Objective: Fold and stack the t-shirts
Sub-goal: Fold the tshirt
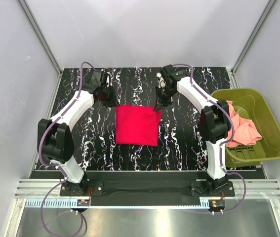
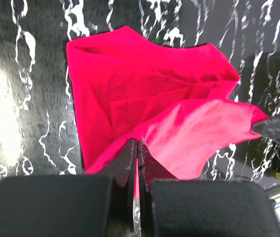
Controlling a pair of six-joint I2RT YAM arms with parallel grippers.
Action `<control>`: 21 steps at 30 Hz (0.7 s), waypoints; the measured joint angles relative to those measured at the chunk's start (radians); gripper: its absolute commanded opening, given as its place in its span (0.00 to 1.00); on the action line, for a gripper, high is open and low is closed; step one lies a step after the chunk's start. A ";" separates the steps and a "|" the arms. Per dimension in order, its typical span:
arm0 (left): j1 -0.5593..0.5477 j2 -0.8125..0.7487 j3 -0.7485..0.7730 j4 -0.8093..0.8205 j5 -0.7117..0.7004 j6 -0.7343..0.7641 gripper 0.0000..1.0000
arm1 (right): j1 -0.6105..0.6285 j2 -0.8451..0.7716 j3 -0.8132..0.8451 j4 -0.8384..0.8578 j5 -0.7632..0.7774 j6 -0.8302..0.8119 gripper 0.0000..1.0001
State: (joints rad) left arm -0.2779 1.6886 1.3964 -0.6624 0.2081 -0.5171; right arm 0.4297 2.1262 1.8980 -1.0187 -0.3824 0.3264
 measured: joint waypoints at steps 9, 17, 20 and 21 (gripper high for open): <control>0.003 0.176 0.145 0.021 -0.004 0.025 0.00 | -0.019 0.063 0.134 -0.014 0.007 0.000 0.00; 0.029 0.490 0.382 0.102 -0.033 0.069 0.00 | -0.118 0.276 0.216 0.077 0.006 -0.013 0.13; 0.044 0.583 0.475 0.106 -0.058 0.076 0.03 | -0.160 0.381 0.298 0.101 -0.019 -0.013 0.21; 0.048 0.608 0.504 0.104 -0.067 0.077 0.21 | -0.171 0.410 0.338 0.094 -0.032 -0.011 0.32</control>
State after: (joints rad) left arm -0.2295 2.2967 1.8999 -0.5583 0.1413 -0.4400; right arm 0.2592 2.5359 2.2360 -0.9245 -0.4141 0.3149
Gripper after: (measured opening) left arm 0.021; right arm 0.186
